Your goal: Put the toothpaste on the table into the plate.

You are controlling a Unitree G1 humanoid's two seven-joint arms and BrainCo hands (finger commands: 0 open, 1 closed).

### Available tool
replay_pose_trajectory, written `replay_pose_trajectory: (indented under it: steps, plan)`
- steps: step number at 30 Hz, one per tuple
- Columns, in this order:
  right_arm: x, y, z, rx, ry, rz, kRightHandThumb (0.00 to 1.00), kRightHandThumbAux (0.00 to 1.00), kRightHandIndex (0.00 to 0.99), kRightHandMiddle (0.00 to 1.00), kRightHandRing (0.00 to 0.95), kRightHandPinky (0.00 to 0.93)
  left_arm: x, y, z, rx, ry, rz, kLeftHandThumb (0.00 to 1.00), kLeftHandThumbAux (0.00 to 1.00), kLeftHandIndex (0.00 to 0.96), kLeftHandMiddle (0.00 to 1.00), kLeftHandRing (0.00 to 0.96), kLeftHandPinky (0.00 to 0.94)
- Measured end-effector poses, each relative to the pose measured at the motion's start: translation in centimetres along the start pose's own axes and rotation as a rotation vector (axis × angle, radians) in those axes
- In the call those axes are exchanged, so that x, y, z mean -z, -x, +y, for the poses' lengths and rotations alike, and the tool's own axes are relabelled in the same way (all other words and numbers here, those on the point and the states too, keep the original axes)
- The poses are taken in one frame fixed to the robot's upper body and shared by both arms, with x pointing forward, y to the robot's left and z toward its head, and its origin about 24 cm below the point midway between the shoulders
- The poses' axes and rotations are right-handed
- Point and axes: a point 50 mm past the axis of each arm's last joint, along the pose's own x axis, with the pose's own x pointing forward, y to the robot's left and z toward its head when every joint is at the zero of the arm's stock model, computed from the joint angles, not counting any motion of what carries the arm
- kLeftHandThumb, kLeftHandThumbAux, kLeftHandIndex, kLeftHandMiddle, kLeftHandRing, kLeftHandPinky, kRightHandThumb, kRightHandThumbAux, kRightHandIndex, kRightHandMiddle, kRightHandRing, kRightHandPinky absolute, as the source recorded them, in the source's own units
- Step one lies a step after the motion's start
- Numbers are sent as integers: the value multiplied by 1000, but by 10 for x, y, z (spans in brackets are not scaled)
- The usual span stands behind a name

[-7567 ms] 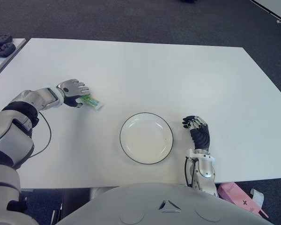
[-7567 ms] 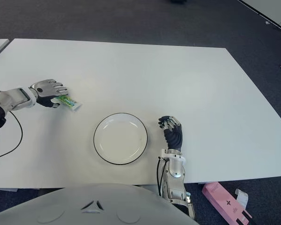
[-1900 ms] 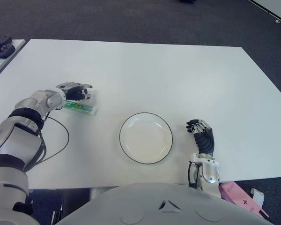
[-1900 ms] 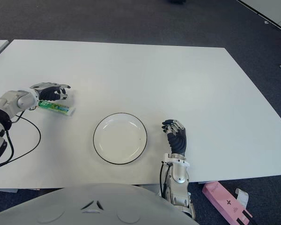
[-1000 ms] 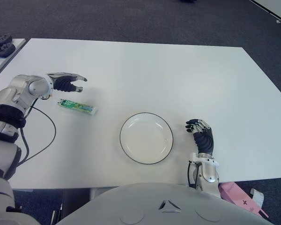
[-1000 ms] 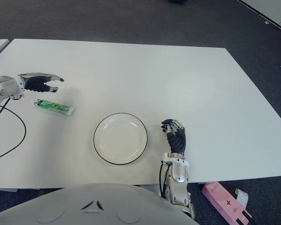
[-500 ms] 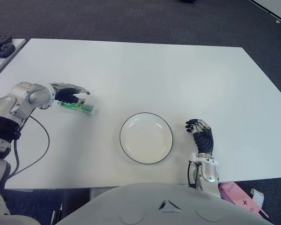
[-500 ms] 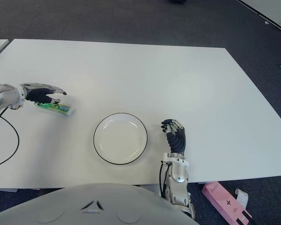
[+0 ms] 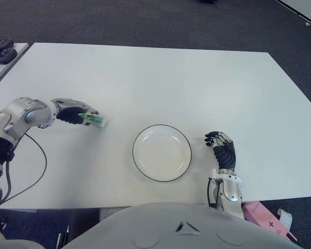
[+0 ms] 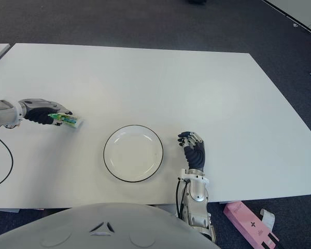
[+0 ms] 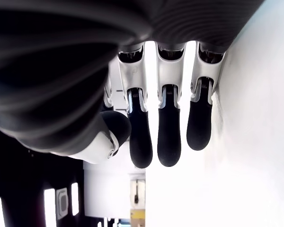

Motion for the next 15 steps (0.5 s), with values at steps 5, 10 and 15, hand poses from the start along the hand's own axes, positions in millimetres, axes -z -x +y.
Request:
replay_pose_trajectory:
  steps: [5, 10, 15]
  plan:
    - [0, 0, 1, -1, 2, 0, 710, 728, 428, 485, 479, 463, -3, 0, -10, -5, -25, -12, 533, 99, 0, 162, 143, 158]
    - [0, 1, 1, 4, 7, 1, 710, 728, 428, 481, 476, 461, -3, -3, -18, -51, -68, -8, 498, 78, 0, 155, 132, 159]
    - [0, 1, 1, 7, 11, 1, 709, 728, 428, 480, 477, 466, -5, -10, -25, -114, -111, -8, 489, 71, 0, 146, 117, 136]
